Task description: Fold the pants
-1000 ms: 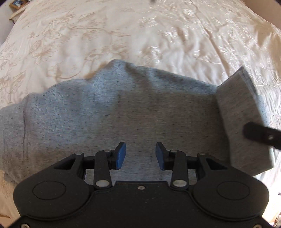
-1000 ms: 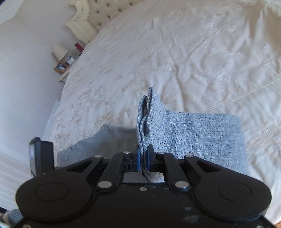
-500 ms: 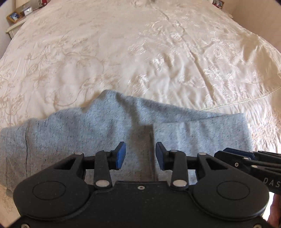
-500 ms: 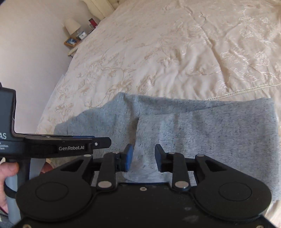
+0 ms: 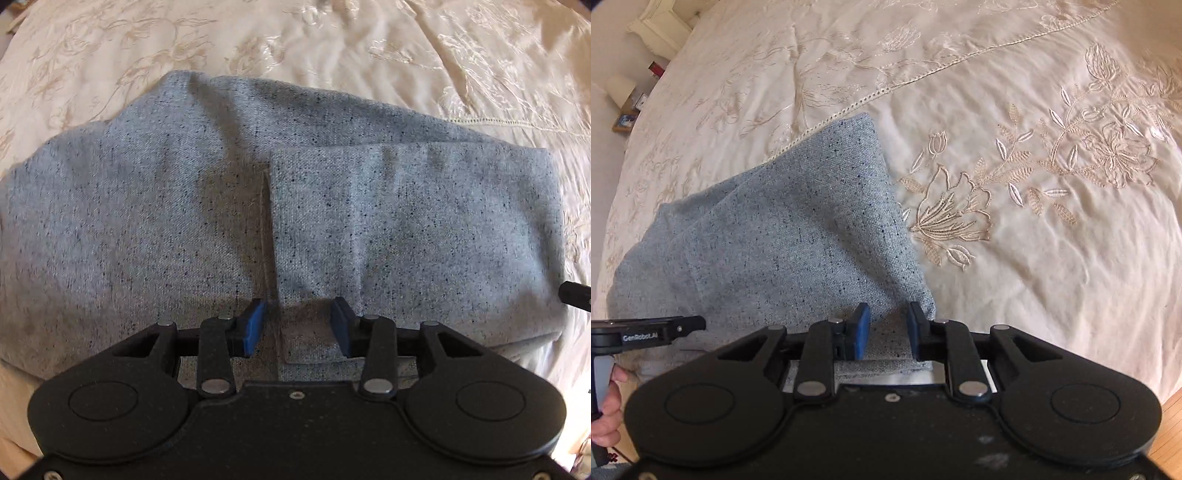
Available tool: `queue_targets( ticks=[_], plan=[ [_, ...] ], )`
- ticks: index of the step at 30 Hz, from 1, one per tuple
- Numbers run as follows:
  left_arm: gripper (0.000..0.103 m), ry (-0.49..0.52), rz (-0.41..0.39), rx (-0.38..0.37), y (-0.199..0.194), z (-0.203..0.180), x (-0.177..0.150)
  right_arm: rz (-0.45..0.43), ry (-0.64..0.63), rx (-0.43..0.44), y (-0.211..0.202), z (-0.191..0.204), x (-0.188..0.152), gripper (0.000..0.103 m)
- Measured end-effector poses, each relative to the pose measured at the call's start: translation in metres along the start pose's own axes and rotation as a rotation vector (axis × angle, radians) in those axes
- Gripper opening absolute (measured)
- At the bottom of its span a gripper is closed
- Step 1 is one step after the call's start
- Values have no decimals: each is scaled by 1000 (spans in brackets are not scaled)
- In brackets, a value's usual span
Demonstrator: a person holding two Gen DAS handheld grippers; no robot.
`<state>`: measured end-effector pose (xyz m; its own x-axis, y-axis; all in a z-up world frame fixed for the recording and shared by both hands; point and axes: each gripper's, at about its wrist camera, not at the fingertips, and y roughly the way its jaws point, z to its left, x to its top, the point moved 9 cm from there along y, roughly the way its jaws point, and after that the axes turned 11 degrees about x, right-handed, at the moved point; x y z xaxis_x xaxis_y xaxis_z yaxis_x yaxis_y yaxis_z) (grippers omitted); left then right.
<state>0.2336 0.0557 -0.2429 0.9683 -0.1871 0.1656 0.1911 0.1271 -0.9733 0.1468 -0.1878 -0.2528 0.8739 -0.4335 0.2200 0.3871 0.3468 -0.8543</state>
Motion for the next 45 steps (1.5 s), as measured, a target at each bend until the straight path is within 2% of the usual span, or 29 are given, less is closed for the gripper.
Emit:
queue_targets(
  ticks=[2,6,9,12,15,21,25,29,33,36,41,43,45],
  plan=[
    [50,-47,-1,14,-6,5,-1,-9,-66,-8,-10,7,9,32],
    [50,-126,-17,68,-21,15,-12,-100,-232,42,-23,30,44,32],
    [50,-192,-33,102,-34,22,-25,-75,-341,44,-7,41,72,32],
    [50,-258,-45,158,-49,34,-41,-35,-379,-31,21,31,92,32],
    [50,-329,-38,243,-57,58,-55,46,-367,-70,45,15,97,32],
    [50,-452,-28,291,-59,115,-74,48,-444,-93,48,21,92,33],
    [50,-469,-53,308,-57,157,-71,3,-410,-128,26,27,91,33],
    [50,-432,-88,320,-51,199,-60,-93,-489,-182,-1,53,85,33],
    [50,-387,-118,293,-42,245,-43,-210,-592,-248,-20,101,71,33],
    [50,-355,-107,223,-28,273,-36,-208,-602,-320,-17,132,55,33],
    [50,-296,-57,134,2,296,-45,-126,-503,-239,1,182,19,33],
    [51,-302,-28,105,17,302,-54,-120,-479,-224,8,201,7,33],
    [56,-323,-16,44,29,305,-62,-116,-482,-217,15,220,-7,33]
  ],
)
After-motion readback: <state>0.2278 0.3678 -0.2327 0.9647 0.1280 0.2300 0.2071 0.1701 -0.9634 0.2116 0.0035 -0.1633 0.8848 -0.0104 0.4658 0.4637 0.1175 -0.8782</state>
